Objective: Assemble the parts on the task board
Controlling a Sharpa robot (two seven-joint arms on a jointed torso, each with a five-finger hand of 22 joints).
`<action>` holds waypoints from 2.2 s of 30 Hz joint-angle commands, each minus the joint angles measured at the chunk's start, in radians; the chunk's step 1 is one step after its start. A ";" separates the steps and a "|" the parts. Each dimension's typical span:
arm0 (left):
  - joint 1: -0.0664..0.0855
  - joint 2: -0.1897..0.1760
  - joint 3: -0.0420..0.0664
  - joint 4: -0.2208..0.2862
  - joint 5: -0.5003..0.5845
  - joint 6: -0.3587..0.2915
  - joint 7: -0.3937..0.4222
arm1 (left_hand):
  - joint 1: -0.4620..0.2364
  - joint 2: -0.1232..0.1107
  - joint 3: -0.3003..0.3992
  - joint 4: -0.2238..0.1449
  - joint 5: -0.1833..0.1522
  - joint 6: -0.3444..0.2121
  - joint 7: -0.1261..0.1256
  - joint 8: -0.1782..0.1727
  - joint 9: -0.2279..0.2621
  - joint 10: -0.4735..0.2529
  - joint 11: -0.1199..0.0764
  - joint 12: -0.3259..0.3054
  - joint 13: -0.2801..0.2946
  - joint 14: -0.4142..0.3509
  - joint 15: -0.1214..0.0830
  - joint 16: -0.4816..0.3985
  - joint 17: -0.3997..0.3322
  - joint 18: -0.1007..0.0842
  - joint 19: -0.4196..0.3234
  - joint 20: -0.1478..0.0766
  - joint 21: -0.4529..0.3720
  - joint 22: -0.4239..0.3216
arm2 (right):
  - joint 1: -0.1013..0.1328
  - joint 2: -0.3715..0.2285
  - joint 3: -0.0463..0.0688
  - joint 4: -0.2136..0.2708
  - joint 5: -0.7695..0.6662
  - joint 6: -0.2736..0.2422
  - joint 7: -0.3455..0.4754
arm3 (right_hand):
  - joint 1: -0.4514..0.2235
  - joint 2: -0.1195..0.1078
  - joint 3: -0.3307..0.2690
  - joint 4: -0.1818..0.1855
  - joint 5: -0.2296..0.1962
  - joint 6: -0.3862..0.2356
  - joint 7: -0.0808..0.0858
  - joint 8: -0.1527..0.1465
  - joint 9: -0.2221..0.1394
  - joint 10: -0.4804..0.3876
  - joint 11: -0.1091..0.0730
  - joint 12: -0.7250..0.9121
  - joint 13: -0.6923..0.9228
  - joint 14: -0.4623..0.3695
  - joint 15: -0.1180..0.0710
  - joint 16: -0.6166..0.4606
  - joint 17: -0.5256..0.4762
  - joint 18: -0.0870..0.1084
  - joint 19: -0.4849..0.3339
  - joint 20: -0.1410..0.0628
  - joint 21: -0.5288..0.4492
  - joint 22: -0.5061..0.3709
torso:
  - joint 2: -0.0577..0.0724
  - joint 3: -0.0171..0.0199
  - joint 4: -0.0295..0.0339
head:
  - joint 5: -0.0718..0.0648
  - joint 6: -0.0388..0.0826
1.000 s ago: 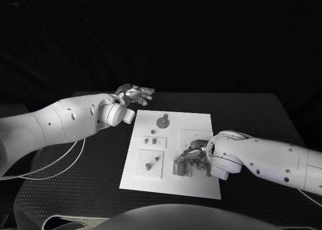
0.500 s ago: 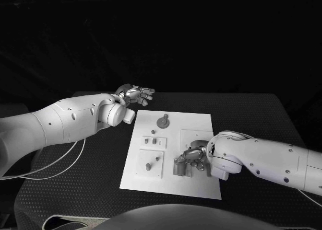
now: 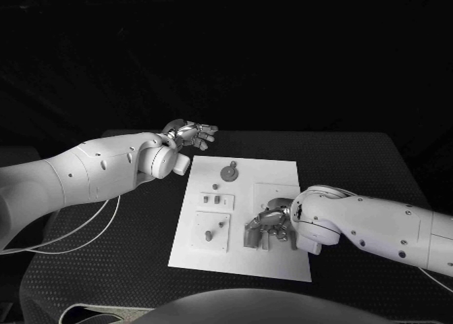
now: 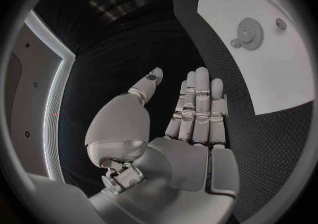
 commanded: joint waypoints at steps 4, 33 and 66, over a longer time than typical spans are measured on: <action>0.002 0.002 0.001 0.002 0.004 0.020 0.005 | -0.010 -0.004 -0.001 0.006 -0.006 -0.008 0.003 0.004 -0.001 -0.006 -0.002 -0.001 -0.002 0.000 0.005 -0.005 0.001 -0.001 -0.005 -0.030 -0.004 0.002 | -0.006 0.002 -0.003 -0.004 -0.007 0.005 0.009 | -0.029 -0.013 -0.054 0.019 -0.004 -0.013 0.003 -0.002 0.004 -0.005 -0.002 0.004 0.002 -0.004 -0.004 0.006 -0.001 0.029 -0.005 -0.008 0.008 -0.003 | 0.000 0.0002 0.0001 | 0.000 0.000; 0.002 -0.005 0.000 0.003 0.002 0.021 0.005 | -0.008 -0.004 0.000 0.007 -0.005 -0.008 0.003 0.005 -0.002 -0.007 -0.002 -0.001 -0.002 0.000 0.005 -0.005 0.003 -0.001 -0.006 -0.030 -0.004 0.003 | -0.003 -0.083 -0.001 0.081 -0.045 -0.053 0.127 | 0.085 -0.006 -0.088 -0.060 -0.003 -0.018 0.001 0.004 0.019 -0.003 -0.005 0.007 0.003 -0.006 -0.007 0.006 -0.003 0.029 -0.007 -0.020 0.013 -0.011 | 0.000 0.0005 0.0000 | 0.000 0.002; 0.001 -0.009 0.000 0.006 0.000 0.030 0.003 | -0.007 -0.003 0.001 0.007 -0.005 -0.008 0.002 0.007 -0.003 -0.006 -0.002 0.000 -0.001 0.000 0.005 -0.005 0.004 -0.001 -0.005 -0.030 -0.005 0.005 | -0.030 -0.101 0.005 0.151 -0.571 -0.040 0.130 | 0.262 0.011 -0.165 -0.161 -0.004 0.062 -0.027 0.033 0.035 0.072 -0.031 0.029 0.000 0.021 -0.021 0.000 -0.023 0.029 0.018 -0.015 0.020 -0.039 | 0.000 -0.0001 0.0015 | 0.002 -0.001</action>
